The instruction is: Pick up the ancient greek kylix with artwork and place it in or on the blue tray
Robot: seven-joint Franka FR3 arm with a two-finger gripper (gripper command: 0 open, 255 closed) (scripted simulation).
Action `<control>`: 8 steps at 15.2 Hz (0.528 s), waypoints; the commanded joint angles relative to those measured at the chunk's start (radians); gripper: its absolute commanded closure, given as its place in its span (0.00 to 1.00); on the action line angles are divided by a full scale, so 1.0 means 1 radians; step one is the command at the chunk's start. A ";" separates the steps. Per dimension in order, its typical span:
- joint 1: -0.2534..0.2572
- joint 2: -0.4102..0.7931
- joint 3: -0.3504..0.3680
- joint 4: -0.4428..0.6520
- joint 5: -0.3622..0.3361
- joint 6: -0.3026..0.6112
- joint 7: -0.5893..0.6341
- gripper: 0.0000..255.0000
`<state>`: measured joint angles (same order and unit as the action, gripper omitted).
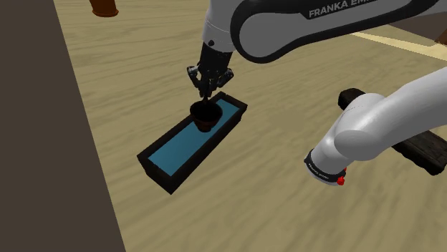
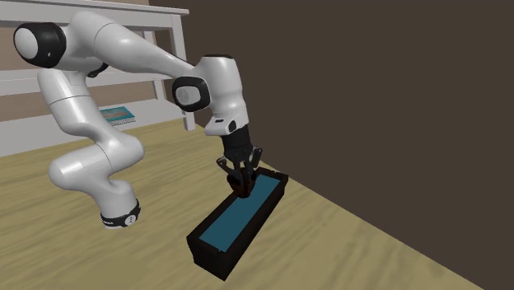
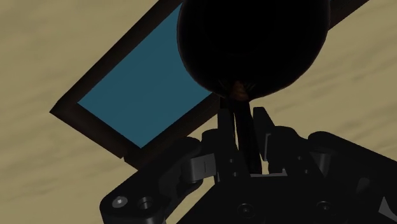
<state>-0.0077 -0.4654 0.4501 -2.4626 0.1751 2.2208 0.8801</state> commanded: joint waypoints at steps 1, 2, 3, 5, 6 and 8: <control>-0.001 0.011 0.006 -0.018 0.000 0.029 0.003 1.00; -0.001 0.013 0.008 -0.022 0.000 0.036 0.003 1.00; -0.001 0.013 0.007 -0.022 0.000 0.036 0.003 1.00; -0.001 0.013 0.007 -0.022 0.000 0.036 0.003 1.00; 0.000 0.013 0.007 -0.022 0.000 0.036 0.003 1.00; 0.000 0.013 0.007 -0.022 0.000 0.036 0.003 1.00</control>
<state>-0.0089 -0.4537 0.4559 -2.4812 0.1739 2.2582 0.8835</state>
